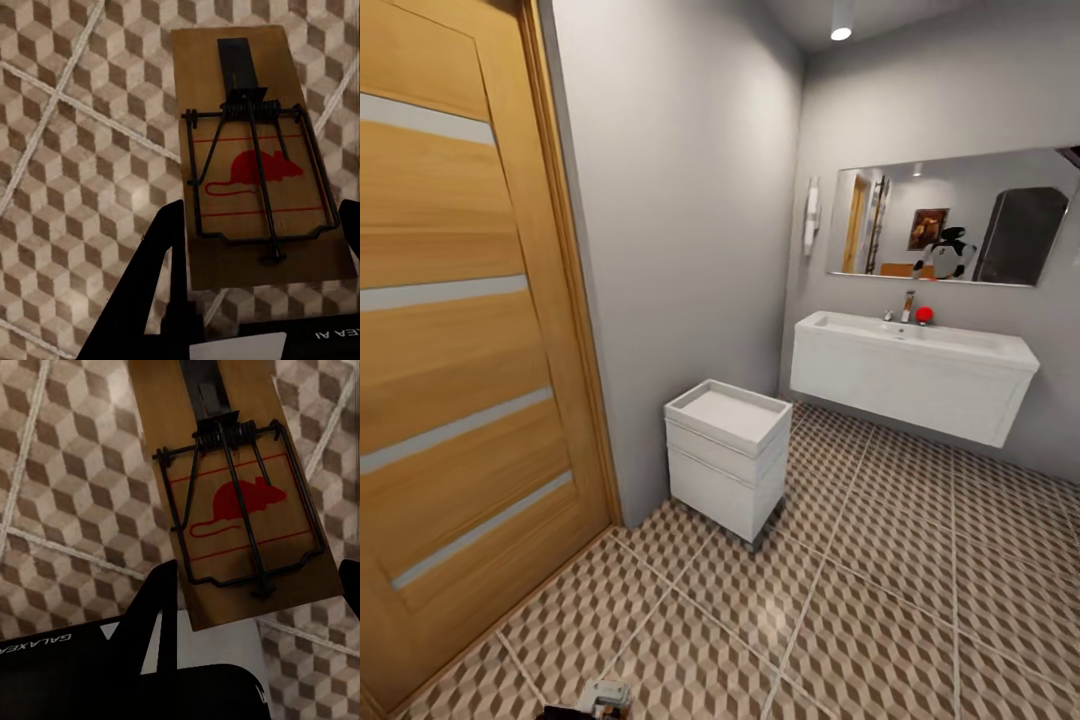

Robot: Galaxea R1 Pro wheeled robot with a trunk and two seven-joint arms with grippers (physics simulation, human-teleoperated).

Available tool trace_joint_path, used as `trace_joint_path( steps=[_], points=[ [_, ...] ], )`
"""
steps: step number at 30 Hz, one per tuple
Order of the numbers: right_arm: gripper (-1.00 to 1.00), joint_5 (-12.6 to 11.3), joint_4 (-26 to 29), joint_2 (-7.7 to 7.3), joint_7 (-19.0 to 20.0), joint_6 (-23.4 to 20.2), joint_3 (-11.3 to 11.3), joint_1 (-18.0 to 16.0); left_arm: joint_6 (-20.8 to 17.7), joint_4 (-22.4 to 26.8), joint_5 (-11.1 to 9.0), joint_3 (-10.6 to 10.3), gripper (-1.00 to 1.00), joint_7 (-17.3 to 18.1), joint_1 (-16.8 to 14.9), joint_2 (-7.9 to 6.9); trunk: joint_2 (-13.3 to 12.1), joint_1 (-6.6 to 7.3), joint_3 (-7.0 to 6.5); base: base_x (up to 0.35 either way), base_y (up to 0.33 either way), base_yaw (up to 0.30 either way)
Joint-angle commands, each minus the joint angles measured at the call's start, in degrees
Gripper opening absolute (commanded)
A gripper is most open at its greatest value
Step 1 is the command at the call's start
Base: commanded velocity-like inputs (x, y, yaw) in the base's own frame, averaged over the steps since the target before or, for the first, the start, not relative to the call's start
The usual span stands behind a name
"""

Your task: Take the four mousetraps from the cabinet in the bathroom and place them on the bathroom floor. Make sure all four end up on the same floor surface, and ensure that at least two of them are either under or directly next to the same bathroom sink.

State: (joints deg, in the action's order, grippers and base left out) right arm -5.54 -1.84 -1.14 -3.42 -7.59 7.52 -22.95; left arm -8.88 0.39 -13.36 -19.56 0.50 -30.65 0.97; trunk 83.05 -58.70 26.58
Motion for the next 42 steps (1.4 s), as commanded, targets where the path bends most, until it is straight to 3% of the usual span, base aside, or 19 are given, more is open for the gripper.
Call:
trace_joint_path(
  steps=[1,11,20,42],
  points=[
    [-1.00,-0.6,-0.1,0.00,-0.1,0.0,0.1,-0.1,-0.2,0.0,-0.5,-0.5,-1.00,-0.1,0.0,-0.01,0.0,-0.03,0.06,0.308,0.000,-0.299],
    [-1.00,-0.6,-0.1,0.00,-0.1,-0.1,0.2,-0.1,0.0,0.2,-0.6,-0.4,-1.00,-0.1,0.0,0.01,0.0,-0.03,0.06,0.097,0.000,-0.297],
    [-1.00,-0.6,-0.1,0.00,-0.2,0.2,0.2,-0.1,-0.1,0.2,-0.4,-0.5,-1.00,-0.1,0.0,0.14,0.0,-0.03,0.04,0.220,0.000,-0.110],
    [-1.00,-0.7,-0.1,0.00,-0.4,0.1,0.3,-0.1,0.0,0.2,-0.5,-0.4,-1.00,-0.3,0.0,0.08,0.0,-0.03,-0.53,0.011,0.000,-0.274]
  ],
)
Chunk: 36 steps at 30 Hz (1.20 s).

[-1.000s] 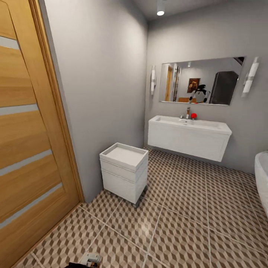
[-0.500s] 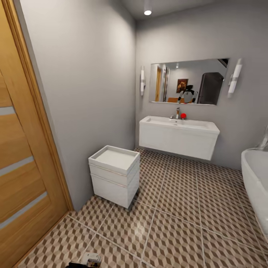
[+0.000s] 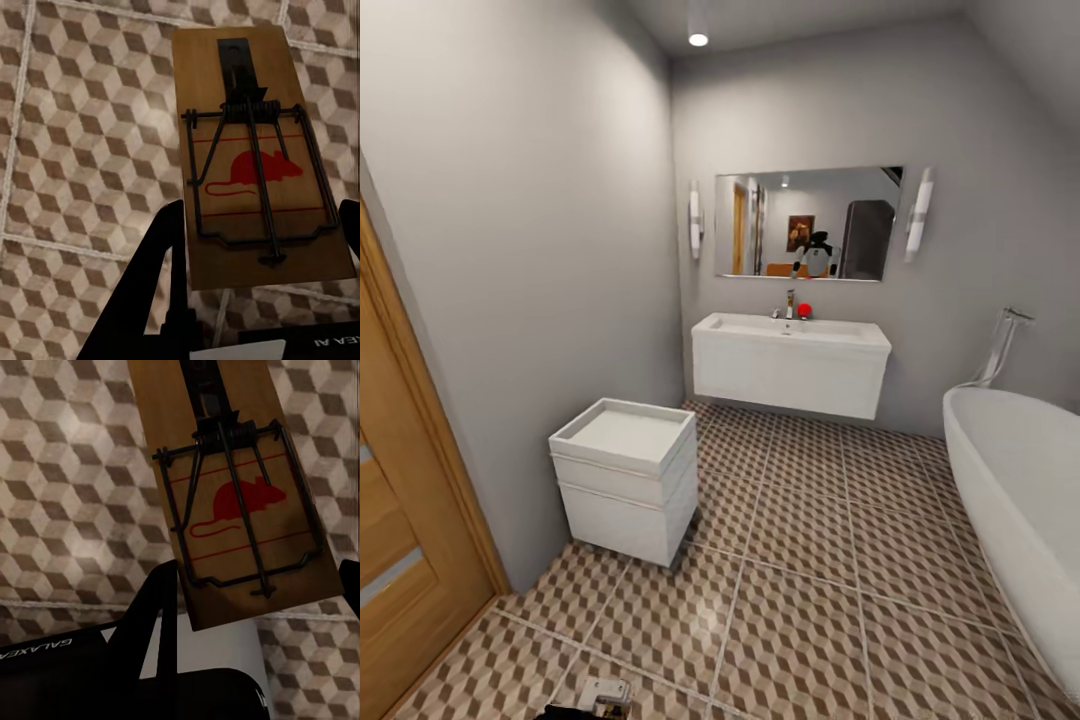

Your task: Take the four mousetraps from the cabinet in the bathroom and place them on the bathroom floor. Make sure all four end up on the same floor surface, and ensure that at least two of them are either under or directly next to the same bathroom sink.

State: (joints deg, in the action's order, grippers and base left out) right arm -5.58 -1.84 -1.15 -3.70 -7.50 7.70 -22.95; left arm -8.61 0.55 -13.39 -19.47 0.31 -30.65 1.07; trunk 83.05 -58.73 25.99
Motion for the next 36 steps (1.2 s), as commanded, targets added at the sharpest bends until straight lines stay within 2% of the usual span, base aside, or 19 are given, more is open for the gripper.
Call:
trace_joint_path(
  steps=[1,9,12,14,16,17,19,21,25,36],
  points=[
    [-1.00,-0.7,-0.1,0.00,-0.2,0.0,0.1,-0.1,-0.3,0.1,-0.5,-0.5,-1.00,-0.1,0.0,-0.03,0.0,0.00,0.03,0.000,0.000,-0.287],
    [-1.00,-0.6,-0.1,0.09,-0.1,0.0,0.1,-0.1,-0.2,0.1,-1.0,-0.3,-1.00,-0.2,0.0,-0.22,0.0,0.00,-0.18,0.000,0.000,-0.286],
    [-1.00,-0.3,-0.1,0.23,-0.3,0.2,0.0,-0.1,-0.2,0.1,-2.3,-0.1,-1.00,-0.3,0.0,-0.42,0.0,0.00,-0.25,0.000,0.000,-0.287],
    [-1.00,0.1,0.0,0.47,-0.4,0.2,-0.1,-0.1,-0.2,0.1,-4.1,0.2,-1.00,-0.3,0.0,-0.52,0.0,0.00,-0.30,0.000,0.000,-0.287],
    [-1.00,0.6,0.0,0.80,-0.4,0.2,-0.4,-0.1,-0.3,0.1,-6.7,0.6,-1.00,-0.3,0.0,-0.69,0.0,0.00,-0.36,0.000,0.000,-0.287],
    [-1.00,1.4,0.0,0.94,-0.4,0.2,-0.4,-0.1,-0.2,0.1,-8.7,0.7,-1.00,-0.3,0.0,-0.83,0.0,0.00,-0.38,0.000,0.000,-0.287],
    [-1.00,2.6,0.0,1.01,-0.4,0.2,-0.5,-0.1,-0.2,0.1,-10.5,0.8,-1.00,-0.3,0.0,-0.95,0.0,0.00,-0.43,0.000,0.000,-0.287],
    [-1.00,5.7,0.0,1.07,-0.5,0.4,-0.5,-0.1,-0.1,0.2,-12.7,0.9,-1.00,-0.3,0.0,-1.07,0.0,0.00,-0.48,0.000,0.000,-0.286],
    [-1.00,8.8,0.0,1.11,-0.4,1.4,-0.4,-0.1,-0.1,0.3,-14.0,0.9,-1.00,-0.2,0.0,-1.06,0.0,0.00,-0.59,0.000,0.000,-0.287],
    [-1.00,9.2,0.0,0.92,-0.1,2.2,-0.3,-0.1,-0.1,0.3,-14.1,0.7,-1.00,-0.2,0.0,-0.98,0.0,0.00,-0.84,0.081,0.000,-0.222]
  ],
)
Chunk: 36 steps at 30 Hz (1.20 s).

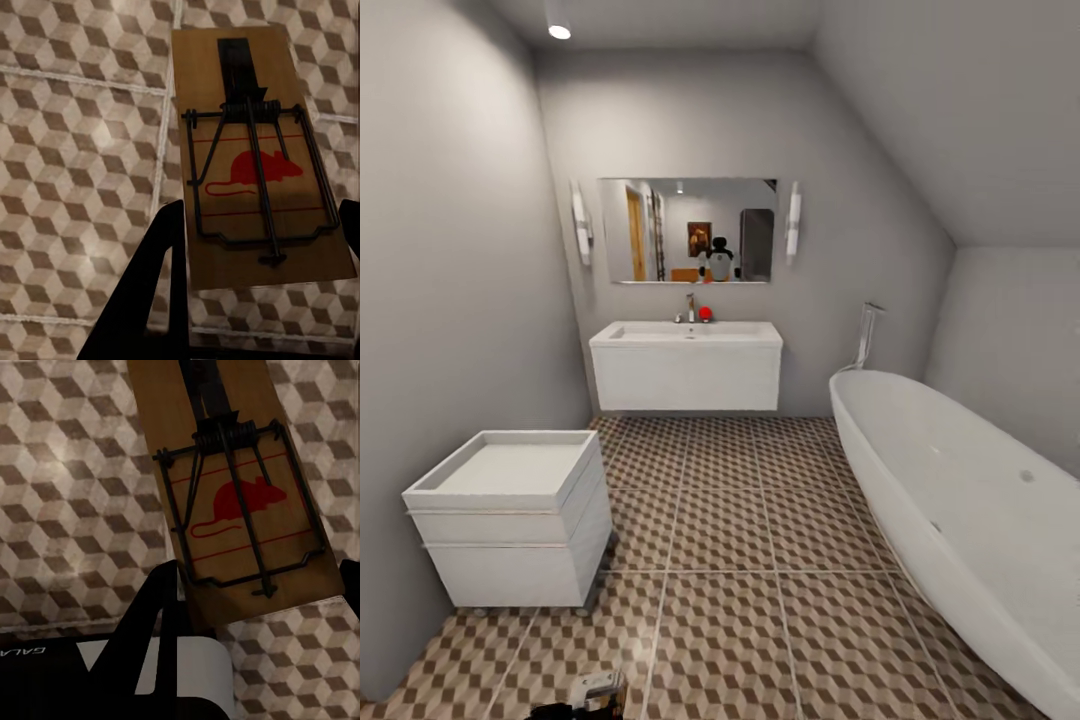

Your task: Take the four mousetraps from the cabinet in the bathroom and place them on the bathroom floor. Make sure all four end up on the same floor surface, and ensure that at least two of them are either under or directly next to the same bathroom sink.

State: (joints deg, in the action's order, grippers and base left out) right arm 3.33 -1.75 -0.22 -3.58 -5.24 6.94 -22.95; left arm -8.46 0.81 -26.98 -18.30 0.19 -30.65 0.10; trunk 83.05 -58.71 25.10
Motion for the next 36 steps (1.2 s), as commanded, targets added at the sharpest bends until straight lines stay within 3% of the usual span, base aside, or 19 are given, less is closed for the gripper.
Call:
trace_joint_path(
  steps=[1,36],
  points=[
    [-1.00,0.3,-0.1,-0.02,-0.2,0.0,0.4,-0.1,-0.3,0.1,-0.5,-0.5,-1.00,-0.1,0.0,-0.01,0.0,-0.02,0.06,0.277,0.000,-0.045],
    [-1.00,1.2,-0.1,-0.74,-0.7,0.1,0.4,-0.1,-0.3,-0.1,-1.6,-0.4,-1.00,-0.2,0.0,-0.25,0.0,-0.02,0.04,0.320,0.000,-0.004]
  ],
)
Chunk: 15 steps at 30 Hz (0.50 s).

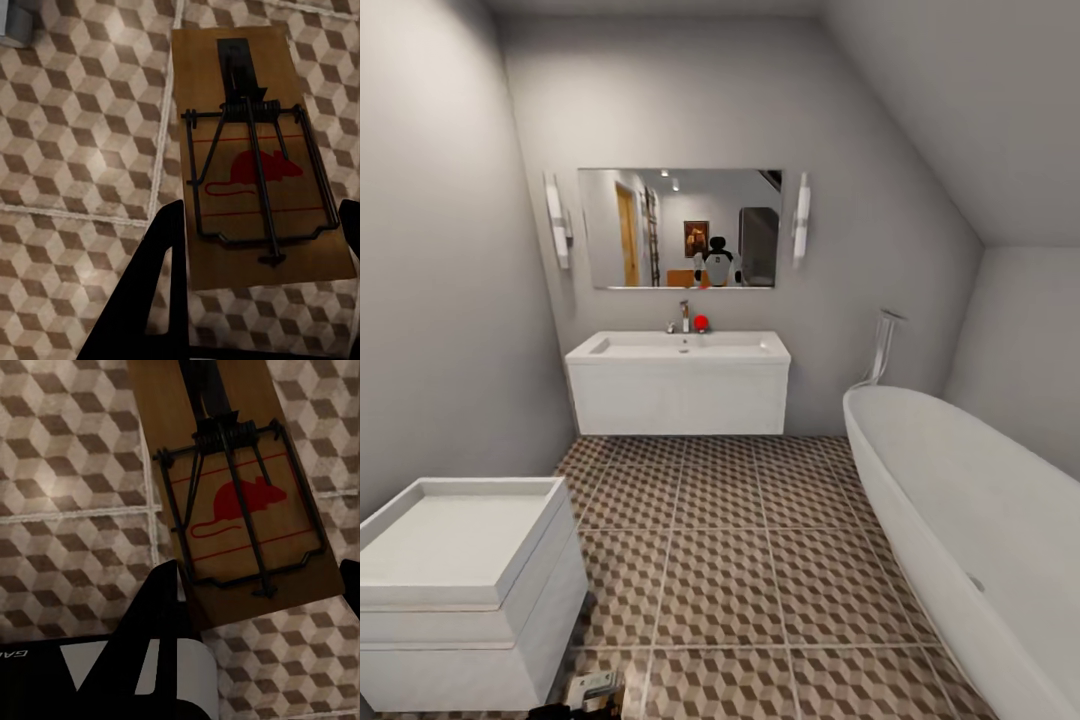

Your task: Take the four mousetraps from the cabinet in the bathroom and place them on the bathroom floor. Make sure all four end up on the same floor surface, and ensure that at least two of them are either under or directly next to the same bathroom sink.

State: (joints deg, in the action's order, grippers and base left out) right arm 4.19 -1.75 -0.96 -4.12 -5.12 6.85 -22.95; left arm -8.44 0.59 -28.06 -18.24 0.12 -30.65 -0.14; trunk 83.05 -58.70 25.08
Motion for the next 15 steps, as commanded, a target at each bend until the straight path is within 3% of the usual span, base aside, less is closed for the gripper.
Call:
trace_joint_path(
  steps=[1,15],
  points=[
    [-1.00,0.3,-0.1,0.00,-0.2,-0.1,0.4,-0.1,-0.3,0.1,-0.5,-0.5,-1.00,-0.1,0.0,-0.02,0.0,-0.03,0.06,0.324,0.000,0.000],
    [-1.00,0.3,-0.1,0.31,-0.2,-0.1,0.4,-0.1,-0.3,0.0,-0.3,-0.4,-1.00,0.2,0.0,0.49,0.0,-0.03,0.06,0.304,0.000,0.000]
  ],
)
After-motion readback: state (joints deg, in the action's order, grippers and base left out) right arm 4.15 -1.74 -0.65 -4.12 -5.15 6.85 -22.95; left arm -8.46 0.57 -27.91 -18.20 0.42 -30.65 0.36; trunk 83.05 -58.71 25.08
